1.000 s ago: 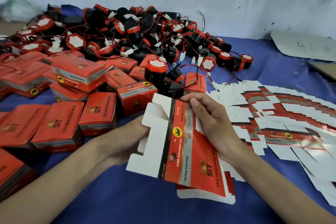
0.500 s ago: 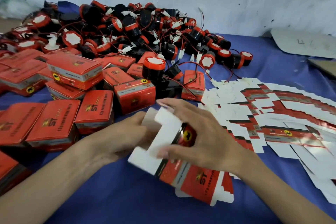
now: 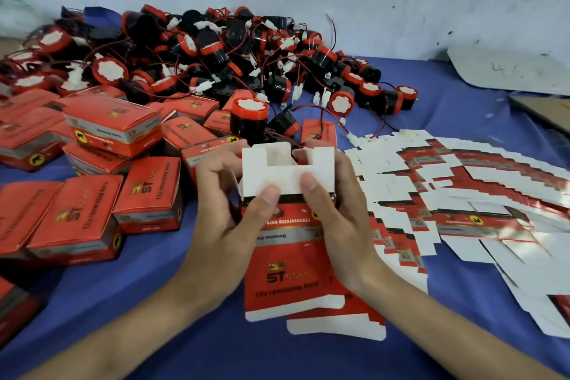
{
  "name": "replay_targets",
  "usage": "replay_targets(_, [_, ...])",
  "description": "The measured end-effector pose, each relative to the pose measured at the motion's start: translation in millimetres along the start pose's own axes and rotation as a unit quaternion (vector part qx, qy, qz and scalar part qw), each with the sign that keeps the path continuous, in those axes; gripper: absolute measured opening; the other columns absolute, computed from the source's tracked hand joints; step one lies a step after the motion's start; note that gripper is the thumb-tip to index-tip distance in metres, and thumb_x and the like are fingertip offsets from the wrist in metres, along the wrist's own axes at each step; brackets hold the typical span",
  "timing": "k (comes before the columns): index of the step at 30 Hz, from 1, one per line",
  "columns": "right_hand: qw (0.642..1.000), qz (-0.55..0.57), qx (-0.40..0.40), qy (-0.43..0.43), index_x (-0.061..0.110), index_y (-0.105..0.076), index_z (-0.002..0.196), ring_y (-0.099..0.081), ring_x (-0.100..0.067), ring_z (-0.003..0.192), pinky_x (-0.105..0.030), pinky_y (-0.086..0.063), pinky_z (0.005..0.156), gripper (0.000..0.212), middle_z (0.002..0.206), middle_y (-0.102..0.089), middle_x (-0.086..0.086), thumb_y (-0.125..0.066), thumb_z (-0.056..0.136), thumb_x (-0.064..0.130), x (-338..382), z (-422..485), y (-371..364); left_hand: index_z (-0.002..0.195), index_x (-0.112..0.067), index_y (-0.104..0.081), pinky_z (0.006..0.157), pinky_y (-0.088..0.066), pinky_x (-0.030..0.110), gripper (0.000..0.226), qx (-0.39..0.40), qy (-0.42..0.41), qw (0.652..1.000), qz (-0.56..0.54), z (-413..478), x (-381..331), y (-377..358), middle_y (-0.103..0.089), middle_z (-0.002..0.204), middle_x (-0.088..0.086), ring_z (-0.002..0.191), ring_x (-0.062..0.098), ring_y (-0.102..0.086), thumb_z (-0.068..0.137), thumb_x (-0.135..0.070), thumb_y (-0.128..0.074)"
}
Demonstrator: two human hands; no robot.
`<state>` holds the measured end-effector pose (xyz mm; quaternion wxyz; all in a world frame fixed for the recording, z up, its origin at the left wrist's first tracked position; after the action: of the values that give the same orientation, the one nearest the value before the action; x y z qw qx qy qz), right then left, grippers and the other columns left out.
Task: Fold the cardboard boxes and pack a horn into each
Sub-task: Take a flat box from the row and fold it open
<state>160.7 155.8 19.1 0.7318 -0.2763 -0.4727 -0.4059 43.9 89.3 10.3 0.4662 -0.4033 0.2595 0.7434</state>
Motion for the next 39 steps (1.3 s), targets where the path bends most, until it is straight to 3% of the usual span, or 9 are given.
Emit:
replay_targets(4, [0.999,0.028,-0.029,-0.005,0.038,-0.058,0.115,-0.065,-0.014,0.101,-0.023,-0.054,0.073,0.033,0.106,-0.066,0.01,-0.055,0.082,0.043,-7.2,-3.7,-1.5,0.125,-0.043,-0.03,0.092,-0.051,0.034,0.058,-0.042,-0.002,0.999,-0.011,2.4,1.6,-0.5,-0.047,0.132,-0.001,0.122,0.019,-0.053,0.079,-0.033,-0.064])
replay_targets(7, [0.999,0.014,-0.028,0.0,0.051,-0.061,0.105,-0.065,-0.016,0.099,-0.022,-0.054,0.071,0.025,0.104,-0.067,0.011,-0.056,0.08,0.045,-7.0,-3.4,-3.7,0.128,-0.032,-0.042,0.087,-0.053,0.031,0.057,-0.032,0.036,0.999,-0.005,3.5,3.8,4.0,-0.057,0.124,-0.007,0.116,0.018,-0.058,0.077,-0.04,-0.065])
replay_targets(10, [0.999,0.011,-0.035,-0.005,0.042,-0.059,0.11,-0.064,-0.015,0.101,-0.023,-0.054,0.071,0.032,0.105,-0.065,0.014,-0.058,0.079,0.044,-7.2,-2.1,-3.4,0.126,-0.022,-0.047,0.086,-0.055,0.035,0.052,-0.017,0.058,0.998,-0.012,1.9,5.1,3.8,-0.057,0.125,0.002,0.113,0.022,-0.059,0.079,-0.04,-0.062])
replay_targets(12, [0.999,0.003,-0.045,0.005,0.032,-0.053,0.116,-0.062,-0.014,0.103,-0.024,-0.054,0.073,0.041,0.107,-0.062,0.016,-0.06,0.078,0.043,-7.5,-1.0,-1.8,0.127,-0.024,-0.045,0.078,-0.056,0.025,0.051,-0.009,0.064,0.997,-0.051,0.9,3.2,1.7,-0.06,0.12,-0.007,0.11,0.015,-0.061,0.08,-0.036,-0.062])
replay_targets(16, [0.999,0.006,-0.046,0.011,0.038,-0.051,0.112,-0.062,-0.016,0.102,-0.031,-0.056,0.075,0.036,0.106,-0.062,0.016,-0.06,0.078,0.044,-8.1,0.8,-0.8,0.126,-0.033,-0.046,0.076,-0.054,0.022,0.051,-0.013,0.103,0.99,-0.093,1.2,4.4,2.0,-0.063,0.117,-0.008,0.106,0.013,-0.064,0.078,-0.042,-0.061])
replay_targets(19, [0.996,0.078,-0.043,-0.021,0.035,-0.054,0.107,-0.065,-0.008,0.09,-0.022,-0.054,0.067,0.029,0.096,-0.064,0.017,-0.054,0.079,0.045,-11.0,0.3,-0.8,0.122,-0.03,-0.048,0.071,-0.054,0.022,0.042,-0.021,0.114,0.988,-0.098,1.3,5.9,2.2,-0.065,0.11,-0.01,0.099,0.011,-0.065,0.082,-0.042,-0.056])
replay_targets(27, [0.995,0.045,-0.083,0.015,0.023,-0.051,0.101,-0.057,-0.012,0.085,-0.027,-0.051,0.064,0.034,0.089,-0.059,0.009,-0.047,0.073,0.004,-13.1,-0.1,-1.1,0.091,-0.029,-0.056,0.053,-0.052,0.022,0.03,-0.074,0.142,0.976,-0.147,0.5,10.8,-2.0,-0.064,0.084,-0.014,0.07,0.006,-0.063,0.07,-0.01,-0.046])
replay_targets(33, [0.993,-0.012,-0.079,0.089,0.02,-0.061,0.104,-0.062,-0.011,0.096,-0.018,-0.051,0.072,0.031,0.099,-0.065,0.011,-0.047,0.076,0.02,-8.3,-4.3,-2.8,0.093,-0.015,-0.049,0.053,-0.049,0.015,0.03,-0.084,0.085,0.987,-0.111,1.1,4.5,-3.4,-0.06,0.081,-0.015,0.07,0.0,-0.062,0.07,0.003,-0.043])
replay_targets(39, [0.99,-0.043,-0.086,0.106,0.019,-0.066,0.1,-0.057,-0.013,0.105,-0.02,-0.046,0.084,0.026,0.108,-0.059,-0.005,-0.048,0.081,0.022,-11.9,-3.0,-2.9,0.091,-0.032,-0.072,0.059,-0.056,0.029,0.035,-0.088,0.111,0.985,-0.1,-1.6,6.5,0.6,-0.071,0.096,-0.004,0.08,0.02,-0.067,0.075,-0.011,-0.049])
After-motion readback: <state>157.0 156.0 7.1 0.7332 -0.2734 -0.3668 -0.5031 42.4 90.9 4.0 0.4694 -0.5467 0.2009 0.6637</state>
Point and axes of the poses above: each hand's wrist, its own z-axis towards the middle knuckle, its own y-axis out of the back of the hand, x = y × z, the point moved 2 cm from there along z, towards the middle knuckle
